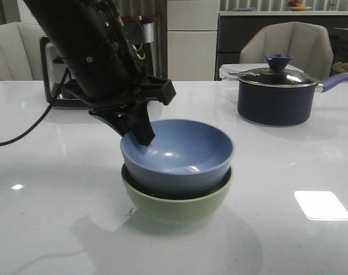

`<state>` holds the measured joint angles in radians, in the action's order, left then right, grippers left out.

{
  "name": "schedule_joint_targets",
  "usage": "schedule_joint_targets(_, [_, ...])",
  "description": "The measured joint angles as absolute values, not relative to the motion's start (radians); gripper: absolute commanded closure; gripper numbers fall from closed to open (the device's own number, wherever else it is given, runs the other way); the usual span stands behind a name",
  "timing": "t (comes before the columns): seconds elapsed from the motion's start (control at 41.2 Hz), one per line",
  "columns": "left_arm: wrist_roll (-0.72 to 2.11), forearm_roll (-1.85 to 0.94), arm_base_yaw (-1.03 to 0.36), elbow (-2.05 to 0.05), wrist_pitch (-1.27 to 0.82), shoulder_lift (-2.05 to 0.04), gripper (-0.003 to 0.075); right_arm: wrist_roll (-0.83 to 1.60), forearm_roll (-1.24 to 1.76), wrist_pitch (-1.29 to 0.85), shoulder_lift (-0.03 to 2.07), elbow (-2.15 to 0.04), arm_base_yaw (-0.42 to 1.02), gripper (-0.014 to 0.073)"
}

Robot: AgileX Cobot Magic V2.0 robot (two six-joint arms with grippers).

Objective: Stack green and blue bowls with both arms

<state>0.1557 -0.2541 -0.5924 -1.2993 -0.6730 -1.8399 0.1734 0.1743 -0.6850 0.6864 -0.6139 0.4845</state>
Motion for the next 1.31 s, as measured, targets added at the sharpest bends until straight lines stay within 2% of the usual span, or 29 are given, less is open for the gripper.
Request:
schedule_joint_targets(0.219, [0.156, -0.253, -0.592, -1.299, -0.673, -1.862, 0.0607, 0.173, 0.174, -0.685, 0.686, -0.614, 0.485, 0.0158])
schedule_joint_targets(0.291, [0.156, -0.253, -0.592, -1.299, -0.673, -1.862, 0.0532, 0.173, 0.174, -0.685, 0.686, -0.614, 0.485, 0.0158])
schedule_joint_targets(0.413, [0.156, -0.253, -0.592, -1.299, -0.673, -1.862, 0.0345, 0.173, 0.174, -0.685, 0.686, -0.614, 0.485, 0.0158])
schedule_joint_targets(0.486, [0.156, -0.253, -0.592, -1.299, -0.675, -1.862, 0.0285, 0.173, 0.174, -0.685, 0.686, -0.614, 0.485, 0.0158])
schedule_joint_targets(0.68, [0.156, -0.227, -0.592, -1.299, -0.697, -1.771, 0.0285, 0.173, 0.174, -0.685, 0.686, -0.614, 0.485, 0.0158])
schedule_joint_targets(0.874, [0.156, -0.152, -0.592, -1.280, -0.748, -1.562, 0.0285, 0.173, 0.174, -0.685, 0.686, -0.614, 0.485, 0.0158])
schedule_joint_targets(1.312, [0.107, -0.014, -0.592, -0.952, -0.847, -1.019, 0.0285, 0.173, 0.174, -0.685, 0.686, -0.614, 0.485, 0.0158])
